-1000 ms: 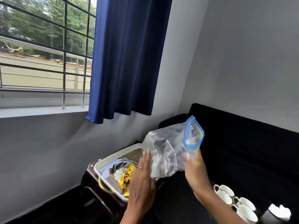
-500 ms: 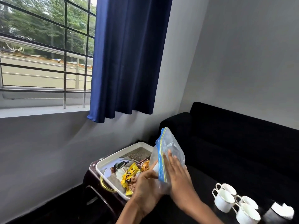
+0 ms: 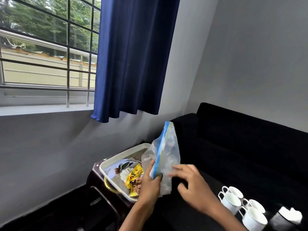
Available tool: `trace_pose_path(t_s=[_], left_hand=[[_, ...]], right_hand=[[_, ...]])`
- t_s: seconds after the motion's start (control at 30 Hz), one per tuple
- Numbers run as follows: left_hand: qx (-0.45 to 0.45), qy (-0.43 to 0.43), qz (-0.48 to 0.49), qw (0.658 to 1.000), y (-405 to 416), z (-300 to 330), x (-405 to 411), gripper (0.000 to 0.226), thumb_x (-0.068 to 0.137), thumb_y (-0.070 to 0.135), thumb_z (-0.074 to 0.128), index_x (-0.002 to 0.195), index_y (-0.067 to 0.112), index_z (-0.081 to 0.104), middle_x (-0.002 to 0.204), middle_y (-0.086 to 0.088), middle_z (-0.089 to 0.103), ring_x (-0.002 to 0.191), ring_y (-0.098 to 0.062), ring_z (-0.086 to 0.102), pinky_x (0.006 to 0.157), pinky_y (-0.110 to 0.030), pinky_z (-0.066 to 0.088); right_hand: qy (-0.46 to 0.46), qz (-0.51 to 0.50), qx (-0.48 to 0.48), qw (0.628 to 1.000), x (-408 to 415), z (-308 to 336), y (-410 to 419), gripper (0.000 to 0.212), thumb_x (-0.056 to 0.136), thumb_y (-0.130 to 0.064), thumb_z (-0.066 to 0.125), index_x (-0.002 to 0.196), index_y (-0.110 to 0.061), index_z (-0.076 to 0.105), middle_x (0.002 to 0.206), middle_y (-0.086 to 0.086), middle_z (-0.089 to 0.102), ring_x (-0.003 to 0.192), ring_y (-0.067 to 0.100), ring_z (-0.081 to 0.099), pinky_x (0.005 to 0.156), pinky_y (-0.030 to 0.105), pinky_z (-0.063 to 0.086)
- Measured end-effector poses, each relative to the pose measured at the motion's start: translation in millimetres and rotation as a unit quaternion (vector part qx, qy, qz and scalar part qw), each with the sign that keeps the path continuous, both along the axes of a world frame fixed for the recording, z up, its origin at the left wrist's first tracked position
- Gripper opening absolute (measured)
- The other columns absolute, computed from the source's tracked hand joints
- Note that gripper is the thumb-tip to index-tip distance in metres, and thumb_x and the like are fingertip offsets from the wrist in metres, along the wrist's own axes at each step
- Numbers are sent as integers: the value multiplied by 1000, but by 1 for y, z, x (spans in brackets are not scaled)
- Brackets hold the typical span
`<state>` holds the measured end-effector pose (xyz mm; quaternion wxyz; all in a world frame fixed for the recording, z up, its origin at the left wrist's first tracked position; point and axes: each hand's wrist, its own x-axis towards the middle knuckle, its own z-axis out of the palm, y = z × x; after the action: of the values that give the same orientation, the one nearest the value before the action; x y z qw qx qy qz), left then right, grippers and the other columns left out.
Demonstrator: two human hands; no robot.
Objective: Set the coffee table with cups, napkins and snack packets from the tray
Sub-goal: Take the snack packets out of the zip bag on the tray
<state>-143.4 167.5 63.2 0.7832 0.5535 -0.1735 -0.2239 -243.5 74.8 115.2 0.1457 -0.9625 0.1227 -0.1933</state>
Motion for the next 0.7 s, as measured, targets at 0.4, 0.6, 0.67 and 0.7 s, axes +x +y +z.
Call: trace_pose_path(t_s=[0.4, 0.6, 0.67, 0.7], left_hand=[[78, -202, -140, 966, 1, 5, -19, 48, 90, -8, 52, 95, 38, 66, 102, 28, 59, 80, 30, 52, 65, 4, 40], [99, -210, -150, 961, 4, 2, -23, 53, 82, -16, 46, 73, 29, 72, 81, 10, 71, 73, -1, 61, 64, -10, 45], [80, -223, -136, 962, 4, 4, -26, 53, 78, -21, 46, 70, 25, 70, 73, 10, 71, 72, 3, 64, 63, -8, 46], [72, -230, -128, 962, 3, 4, -28, 51, 77, -22, 48, 70, 24, 69, 72, 11, 72, 72, 4, 65, 63, -7, 46]], right_hand=[[-40, -52, 178, 982, -12, -4, -23, 139, 49, -51, 86, 146, -39, -12, 156, -12, -18, 143, 3, -9, 116, 29, 12], [3, -14, 289, 957, -19, -11, -25, 121, 60, -37, 86, 150, -27, 6, 154, -8, 16, 143, 9, 17, 116, 31, 25], [2, 0, 314, 949, -21, -12, -23, 105, 64, -32, 85, 147, -26, 21, 142, -13, 35, 134, 4, 35, 108, 20, 34], [0, 10, 322, 947, -22, -12, -22, 92, 66, -29, 84, 142, -27, 32, 135, -15, 44, 125, 0, 45, 101, 15, 39]])
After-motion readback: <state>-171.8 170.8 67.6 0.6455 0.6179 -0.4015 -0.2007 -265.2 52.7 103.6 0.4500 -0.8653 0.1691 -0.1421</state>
